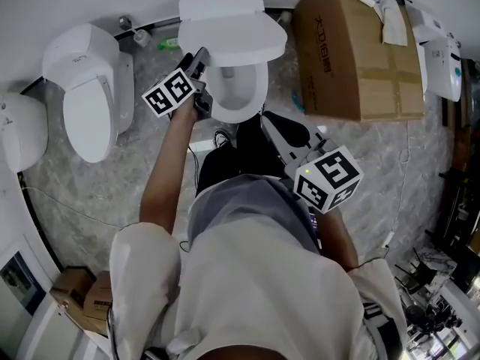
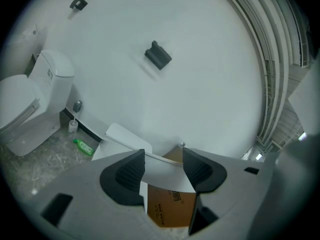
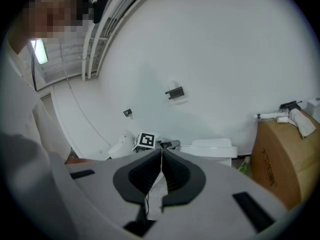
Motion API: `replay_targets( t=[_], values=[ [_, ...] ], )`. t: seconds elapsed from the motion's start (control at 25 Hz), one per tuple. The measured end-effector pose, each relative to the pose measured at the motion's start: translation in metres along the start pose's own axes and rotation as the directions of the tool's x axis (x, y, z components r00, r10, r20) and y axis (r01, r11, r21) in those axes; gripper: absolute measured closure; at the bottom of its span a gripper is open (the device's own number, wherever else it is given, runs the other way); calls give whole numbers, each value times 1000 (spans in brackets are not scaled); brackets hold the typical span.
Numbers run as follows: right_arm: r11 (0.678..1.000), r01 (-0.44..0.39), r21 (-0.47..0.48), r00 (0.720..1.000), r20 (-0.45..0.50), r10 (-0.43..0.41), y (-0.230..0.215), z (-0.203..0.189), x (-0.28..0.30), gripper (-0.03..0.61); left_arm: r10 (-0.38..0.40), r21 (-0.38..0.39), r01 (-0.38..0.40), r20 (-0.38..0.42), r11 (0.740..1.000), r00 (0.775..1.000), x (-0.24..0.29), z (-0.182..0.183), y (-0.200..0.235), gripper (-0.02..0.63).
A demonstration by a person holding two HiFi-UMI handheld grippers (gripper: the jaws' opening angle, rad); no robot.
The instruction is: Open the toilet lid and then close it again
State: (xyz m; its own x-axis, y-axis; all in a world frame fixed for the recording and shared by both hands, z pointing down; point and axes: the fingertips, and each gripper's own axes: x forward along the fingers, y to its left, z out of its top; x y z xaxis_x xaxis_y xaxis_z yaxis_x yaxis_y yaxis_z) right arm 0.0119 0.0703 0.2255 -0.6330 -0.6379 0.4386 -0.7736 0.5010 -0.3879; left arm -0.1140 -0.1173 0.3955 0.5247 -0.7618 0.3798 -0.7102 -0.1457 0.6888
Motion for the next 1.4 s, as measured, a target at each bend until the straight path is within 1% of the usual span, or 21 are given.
replay_targets(
  t=[0.36, 0.68, 1.0, 1.4],
  values=[
    [1000, -16, -18, 1000, 21, 17, -15, 26, 13, 568, -7, -5, 7, 47, 1000, 999, 15, 34, -8, 390],
    [999, -26, -19, 1000, 4, 26, -44, 40, 24, 566, 0, -23, 2, 92, 1000, 996, 32, 63, -18, 388],
    [998, -62, -20, 998, -26, 62, -62, 51, 41, 567, 4, -35, 0, 115, 999, 993, 46, 87, -20, 387],
    [997, -74, -11, 997, -26, 73, -85, 70, 58, 567, -4, -44, 12, 167, 999, 986, 67, 129, -24, 388]
  ],
)
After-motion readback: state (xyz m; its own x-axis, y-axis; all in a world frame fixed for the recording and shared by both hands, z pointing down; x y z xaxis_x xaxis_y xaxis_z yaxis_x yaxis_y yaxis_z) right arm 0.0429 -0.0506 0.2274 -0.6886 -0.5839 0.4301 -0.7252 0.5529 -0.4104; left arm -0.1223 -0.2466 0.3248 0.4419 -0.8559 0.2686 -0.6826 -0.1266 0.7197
